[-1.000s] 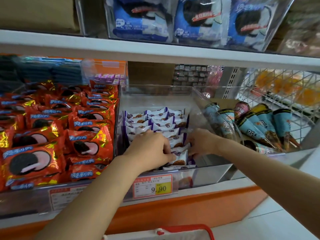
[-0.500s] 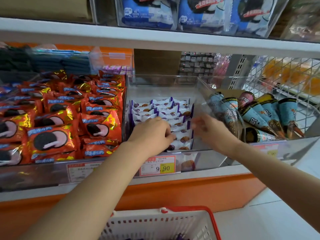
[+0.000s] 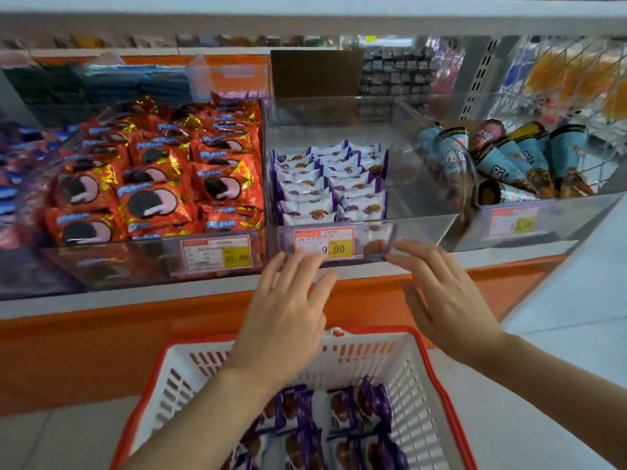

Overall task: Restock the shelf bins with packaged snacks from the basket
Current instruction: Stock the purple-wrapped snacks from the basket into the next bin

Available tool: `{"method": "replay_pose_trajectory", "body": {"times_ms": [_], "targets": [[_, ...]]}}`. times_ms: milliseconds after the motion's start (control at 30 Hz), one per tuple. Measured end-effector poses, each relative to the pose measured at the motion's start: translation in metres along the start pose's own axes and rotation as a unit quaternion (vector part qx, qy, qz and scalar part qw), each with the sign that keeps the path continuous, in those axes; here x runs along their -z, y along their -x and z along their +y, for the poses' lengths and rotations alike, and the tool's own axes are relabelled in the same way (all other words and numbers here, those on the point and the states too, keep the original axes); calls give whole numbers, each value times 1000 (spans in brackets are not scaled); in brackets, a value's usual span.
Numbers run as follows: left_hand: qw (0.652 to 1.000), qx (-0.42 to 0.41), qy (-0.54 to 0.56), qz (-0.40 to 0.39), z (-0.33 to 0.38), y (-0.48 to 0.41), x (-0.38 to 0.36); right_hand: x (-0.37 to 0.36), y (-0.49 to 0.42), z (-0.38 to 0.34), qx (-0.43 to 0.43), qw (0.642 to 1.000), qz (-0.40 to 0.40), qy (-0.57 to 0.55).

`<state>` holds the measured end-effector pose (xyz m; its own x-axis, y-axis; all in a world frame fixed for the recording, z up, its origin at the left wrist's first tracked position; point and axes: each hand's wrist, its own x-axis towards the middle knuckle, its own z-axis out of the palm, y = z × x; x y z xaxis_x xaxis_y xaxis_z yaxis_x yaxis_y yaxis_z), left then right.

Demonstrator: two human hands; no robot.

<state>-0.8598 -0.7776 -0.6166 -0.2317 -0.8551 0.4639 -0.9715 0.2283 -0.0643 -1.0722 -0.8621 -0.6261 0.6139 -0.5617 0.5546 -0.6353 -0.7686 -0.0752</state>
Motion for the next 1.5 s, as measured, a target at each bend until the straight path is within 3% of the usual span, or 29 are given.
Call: {"method": "replay_pose_trajectory", "body": {"times_ms": [100,300,500,633,733,833,967,1100,1367,1500], "targets": [[999,-8,0,-32,5,38,-24,-14,27,-9,-20,999,-36,-8],[983,16,6,-181,-1,97,-85,-71,84,-14,-56,971,-230,-22],[952,72,1,-297,-17,147,-148,-133,120,-27,-156,898,-402,-86],[927,141,28,-346,-23,167,-182,-179,131,-39,-188,860,-455,-133],[891,202,26,-405,-26,178,-198,-209,130,-55,-262,821,-462,-211],[870,196,22,-453,-32,186,-208,-236,121,-75,-338,765,-456,-304],[871,208,70,-439,-34,188,-216,-265,109,-100,-432,703,-412,-386],[860,215,39,-461,-30,180,-224,-277,102,-109,-518,680,-375,-359],[872,243,32,-425,-24,175,-225,-266,106,-104,-490,690,-442,-298],[899,230,72,-365,-18,171,-214,-252,109,-92,-530,643,-433,-343]]}}
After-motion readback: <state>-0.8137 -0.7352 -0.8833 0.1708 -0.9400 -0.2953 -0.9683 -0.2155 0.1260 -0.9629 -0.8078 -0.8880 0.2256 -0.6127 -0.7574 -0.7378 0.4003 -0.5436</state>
